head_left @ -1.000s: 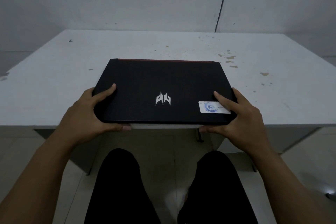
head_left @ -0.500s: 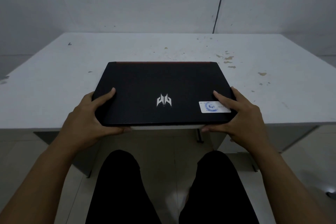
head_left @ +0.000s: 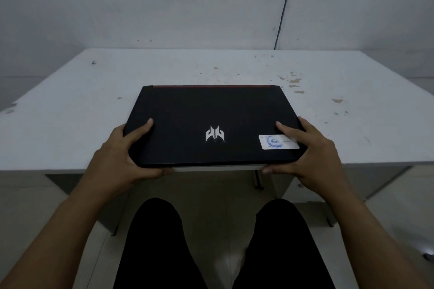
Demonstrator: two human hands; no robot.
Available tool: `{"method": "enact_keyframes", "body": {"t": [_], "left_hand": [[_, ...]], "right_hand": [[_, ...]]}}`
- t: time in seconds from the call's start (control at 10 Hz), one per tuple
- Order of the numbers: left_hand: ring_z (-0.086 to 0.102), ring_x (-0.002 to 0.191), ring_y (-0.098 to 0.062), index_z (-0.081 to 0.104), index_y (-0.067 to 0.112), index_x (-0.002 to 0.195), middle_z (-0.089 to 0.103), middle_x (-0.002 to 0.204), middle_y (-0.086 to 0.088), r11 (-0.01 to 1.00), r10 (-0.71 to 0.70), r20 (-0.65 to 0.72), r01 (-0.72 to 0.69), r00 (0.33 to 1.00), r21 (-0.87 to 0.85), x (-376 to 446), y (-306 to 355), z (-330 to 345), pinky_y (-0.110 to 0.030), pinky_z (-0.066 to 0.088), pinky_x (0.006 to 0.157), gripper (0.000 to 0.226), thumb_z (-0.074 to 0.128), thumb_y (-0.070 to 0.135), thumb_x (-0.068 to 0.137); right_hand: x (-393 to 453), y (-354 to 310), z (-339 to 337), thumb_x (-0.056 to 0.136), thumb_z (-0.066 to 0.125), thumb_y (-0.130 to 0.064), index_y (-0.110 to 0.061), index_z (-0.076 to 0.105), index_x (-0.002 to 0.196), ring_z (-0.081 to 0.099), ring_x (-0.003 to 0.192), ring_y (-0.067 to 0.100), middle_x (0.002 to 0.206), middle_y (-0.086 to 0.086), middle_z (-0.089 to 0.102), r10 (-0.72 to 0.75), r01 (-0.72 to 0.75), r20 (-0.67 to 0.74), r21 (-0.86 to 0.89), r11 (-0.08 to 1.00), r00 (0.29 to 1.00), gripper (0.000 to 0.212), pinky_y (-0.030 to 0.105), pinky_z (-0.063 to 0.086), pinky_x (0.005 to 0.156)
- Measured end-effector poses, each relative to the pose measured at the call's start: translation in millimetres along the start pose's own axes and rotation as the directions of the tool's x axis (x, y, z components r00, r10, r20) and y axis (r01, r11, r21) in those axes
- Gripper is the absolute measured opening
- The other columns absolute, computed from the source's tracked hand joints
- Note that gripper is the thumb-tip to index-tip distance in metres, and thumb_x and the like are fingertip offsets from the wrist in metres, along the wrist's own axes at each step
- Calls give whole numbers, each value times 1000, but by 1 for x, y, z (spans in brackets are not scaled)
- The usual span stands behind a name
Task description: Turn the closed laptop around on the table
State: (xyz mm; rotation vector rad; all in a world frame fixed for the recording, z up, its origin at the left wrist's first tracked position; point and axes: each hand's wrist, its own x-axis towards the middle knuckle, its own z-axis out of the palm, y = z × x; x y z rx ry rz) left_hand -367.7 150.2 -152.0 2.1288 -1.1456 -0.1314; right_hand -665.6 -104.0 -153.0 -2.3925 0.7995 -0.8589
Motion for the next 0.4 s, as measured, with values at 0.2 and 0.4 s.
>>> {"method": "enact_keyframes", "body": {"t": [0.2,0.4], "left_hand": [[46,135,-15,34,54,154,40,149,7,998,-69,190,68,979,9,5,11,-16,-35,43,105,131,83,86,36],[44,143,-28,42,43,153,37,161,-4,989,-134,113,126,985,77,42,55,-36,-50,37,115,121,48,106,50]], "right_hand": [[4,-3,-10,31,85,-81,-44,53,141,34,143,14,154,-4,35,137,-135,169,-27,991,976,121,26,35,106],[43,-48,-29,52,74,-84,-39,52,141,41,139,24,159,-3,24,209,-176,255,-144,974,944,102,39,41,106]]}}
